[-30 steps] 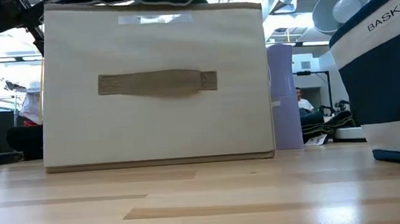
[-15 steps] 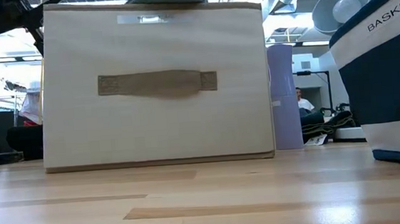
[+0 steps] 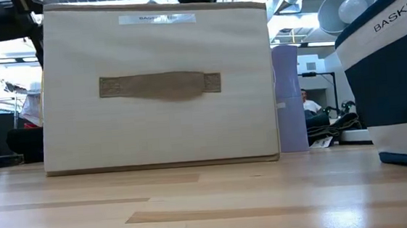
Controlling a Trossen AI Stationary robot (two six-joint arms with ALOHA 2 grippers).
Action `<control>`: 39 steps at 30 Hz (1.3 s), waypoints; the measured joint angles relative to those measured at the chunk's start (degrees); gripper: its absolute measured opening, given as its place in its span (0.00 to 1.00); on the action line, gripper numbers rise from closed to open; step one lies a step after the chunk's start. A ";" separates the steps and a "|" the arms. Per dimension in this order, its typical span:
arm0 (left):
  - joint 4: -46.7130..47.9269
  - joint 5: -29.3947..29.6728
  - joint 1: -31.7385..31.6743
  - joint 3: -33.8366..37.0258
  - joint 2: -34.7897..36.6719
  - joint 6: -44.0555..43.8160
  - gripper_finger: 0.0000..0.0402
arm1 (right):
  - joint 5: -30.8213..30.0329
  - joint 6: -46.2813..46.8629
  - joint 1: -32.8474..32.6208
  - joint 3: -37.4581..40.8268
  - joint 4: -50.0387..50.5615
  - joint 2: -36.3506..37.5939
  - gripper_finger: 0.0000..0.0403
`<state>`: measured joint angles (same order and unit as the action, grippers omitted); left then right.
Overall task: Sort clothes
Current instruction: Put the blue pants into the laundry organizer
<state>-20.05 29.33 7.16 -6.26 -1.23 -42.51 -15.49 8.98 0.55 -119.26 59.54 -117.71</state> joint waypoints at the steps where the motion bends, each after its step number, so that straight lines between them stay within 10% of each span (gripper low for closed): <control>1: -0.19 1.71 0.00 0.00 -0.02 -0.49 0.03 | 0.81 0.48 -0.20 0.05 0.38 0.00 0.21; 15: -8.81 12.75 -0.08 -3.91 -5.84 0.88 0.43 | 0.69 1.01 -0.40 0.02 -3.77 11.88 0.59; 22: -6.72 13.46 -3.43 -16.53 -15.85 13.57 0.55 | 1.72 -6.02 -2.66 -0.13 -13.94 14.55 0.55; 32: 20.69 10.56 -11.94 -31.69 -24.68 18.10 0.55 | 9.32 -3.81 -2.61 -0.02 -11.68 2.86 0.43; 39: 28.54 -6.44 -24.08 -33.81 -28.54 15.70 0.55 | 6.35 3.66 1.41 -0.04 -11.19 -4.50 0.27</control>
<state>8.48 22.89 -16.93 -40.07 -29.77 -26.81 -9.15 12.64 1.95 -119.31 48.35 -122.21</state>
